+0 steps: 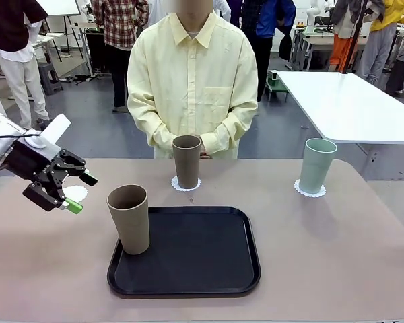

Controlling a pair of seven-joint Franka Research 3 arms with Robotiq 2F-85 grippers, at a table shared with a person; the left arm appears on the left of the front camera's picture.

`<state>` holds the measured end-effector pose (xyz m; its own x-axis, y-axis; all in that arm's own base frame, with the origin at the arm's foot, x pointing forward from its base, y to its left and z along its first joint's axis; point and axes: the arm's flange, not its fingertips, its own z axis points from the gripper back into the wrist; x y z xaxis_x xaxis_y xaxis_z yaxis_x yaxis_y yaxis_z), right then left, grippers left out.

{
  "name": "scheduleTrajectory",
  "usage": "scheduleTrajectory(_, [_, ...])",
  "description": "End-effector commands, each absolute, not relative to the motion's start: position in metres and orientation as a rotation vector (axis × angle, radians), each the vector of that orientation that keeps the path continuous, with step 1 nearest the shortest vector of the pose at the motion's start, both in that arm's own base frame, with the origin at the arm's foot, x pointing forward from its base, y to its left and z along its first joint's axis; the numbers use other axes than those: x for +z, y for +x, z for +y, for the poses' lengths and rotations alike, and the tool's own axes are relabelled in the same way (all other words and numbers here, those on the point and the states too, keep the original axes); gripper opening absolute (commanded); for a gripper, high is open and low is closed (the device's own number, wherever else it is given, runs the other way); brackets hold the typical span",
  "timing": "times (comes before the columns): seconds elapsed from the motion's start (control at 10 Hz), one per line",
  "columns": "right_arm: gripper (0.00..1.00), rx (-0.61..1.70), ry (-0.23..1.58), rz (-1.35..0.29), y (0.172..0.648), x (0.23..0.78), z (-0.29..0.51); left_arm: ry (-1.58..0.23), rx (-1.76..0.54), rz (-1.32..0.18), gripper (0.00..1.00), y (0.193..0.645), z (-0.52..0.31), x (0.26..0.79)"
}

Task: Place coasters on the table and set cups on them.
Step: Take one Reusable plastic cup from the Flat Tray and place it on a coaster set by the human.

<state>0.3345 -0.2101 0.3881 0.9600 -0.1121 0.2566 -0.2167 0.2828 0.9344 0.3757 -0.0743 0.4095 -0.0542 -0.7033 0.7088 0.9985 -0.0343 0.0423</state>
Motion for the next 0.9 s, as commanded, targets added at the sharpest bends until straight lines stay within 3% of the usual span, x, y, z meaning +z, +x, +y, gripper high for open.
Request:
scheduleTrajectory(0.0, [1.0,0.067,1.288,-0.295,0.334,0.388,-0.211,-0.586,-1.54,-0.64,1.0,0.376,-0.073,0.41])
scheduleTrajectory(0.6, [1.0,0.067,1.288,-0.295,0.334,0.388,-0.211,-0.566,-1.529,-0.611,1.0,0.374,-0.073,0.411])
scheduleTrajectory(0.8, [1.0,0.067,1.288,-0.295,0.334,0.388,-0.211,-0.716,-1.513,-0.709,1.0,0.398,-0.058,0.382])
